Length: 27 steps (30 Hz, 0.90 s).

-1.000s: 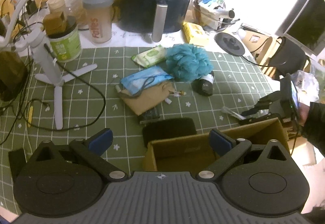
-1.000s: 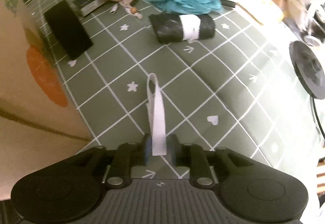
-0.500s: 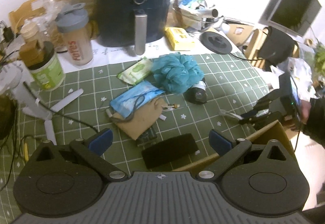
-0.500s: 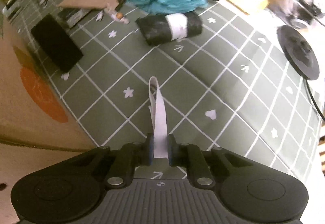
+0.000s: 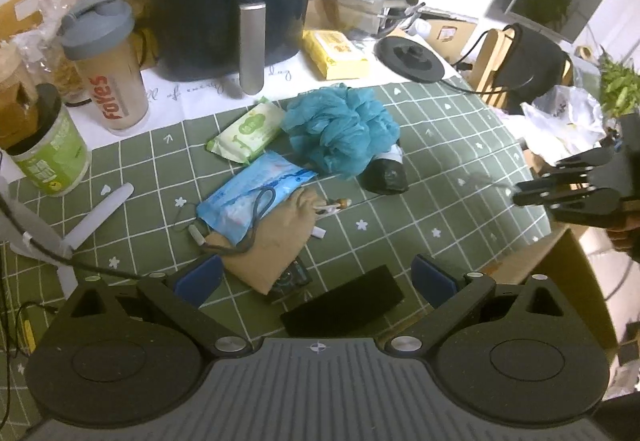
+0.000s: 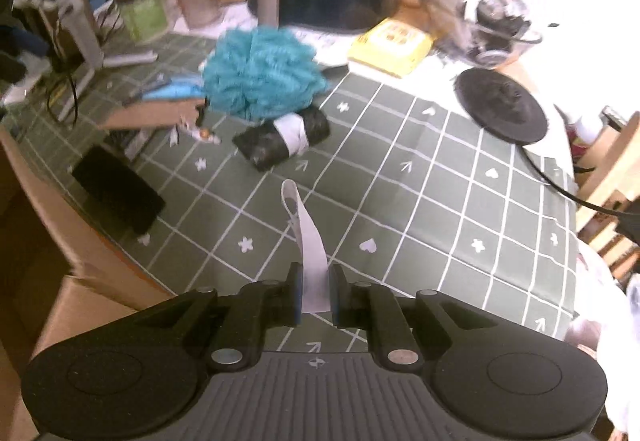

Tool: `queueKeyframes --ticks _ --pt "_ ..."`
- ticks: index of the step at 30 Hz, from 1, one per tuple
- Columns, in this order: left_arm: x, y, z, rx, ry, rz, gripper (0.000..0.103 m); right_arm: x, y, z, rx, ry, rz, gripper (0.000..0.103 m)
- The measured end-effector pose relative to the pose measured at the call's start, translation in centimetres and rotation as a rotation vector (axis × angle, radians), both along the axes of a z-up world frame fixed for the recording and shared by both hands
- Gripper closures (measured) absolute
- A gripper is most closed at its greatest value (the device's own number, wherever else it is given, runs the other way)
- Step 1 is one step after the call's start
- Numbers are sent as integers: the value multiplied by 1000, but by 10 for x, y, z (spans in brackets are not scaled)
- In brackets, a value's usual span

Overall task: Organize soft objects
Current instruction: 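Grasp the white strap with the right gripper while the left tool approaches the burlap pouch, then grasp the tan burlap pouch with the left gripper and lift it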

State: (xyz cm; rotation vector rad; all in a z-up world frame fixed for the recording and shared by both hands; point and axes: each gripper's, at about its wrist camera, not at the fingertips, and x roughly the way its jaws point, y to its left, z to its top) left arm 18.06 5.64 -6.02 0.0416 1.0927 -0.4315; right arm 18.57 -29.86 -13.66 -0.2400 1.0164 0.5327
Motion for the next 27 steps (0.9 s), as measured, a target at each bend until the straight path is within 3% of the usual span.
queueKeyframes --ticks 4,6,11,18,19,21,23,24,27 --pt "14 2 -20 15 26 3 1 -11 -6 12 25 -22 -52 87" --pt "21 4 -33 25 40 11 19 -16 -10 17 38 -31 -78 87" --pt "36 9 -63 17 89 46 24 -30 -13 29 65 -48 -125 87" --pt "49 11 -101 17 153 78 43 -46 -16 38 89 -63 -170 87" --pt "50 10 -104 20 159 80 47 -48 -16 39 90 -63 -174 87" --pt "51 10 -111 34 168 85 67 -52 -16 39 95 -61 -180 87" --pt "50 12 -113 28 166 103 75 -54 -16 41 111 -58 -188 87" --pt "50 14 -112 22 161 113 86 -56 -17 43 119 -60 -192 87" --pt "48 19 -103 3 147 137 97 -58 -19 46 130 -65 -207 87"
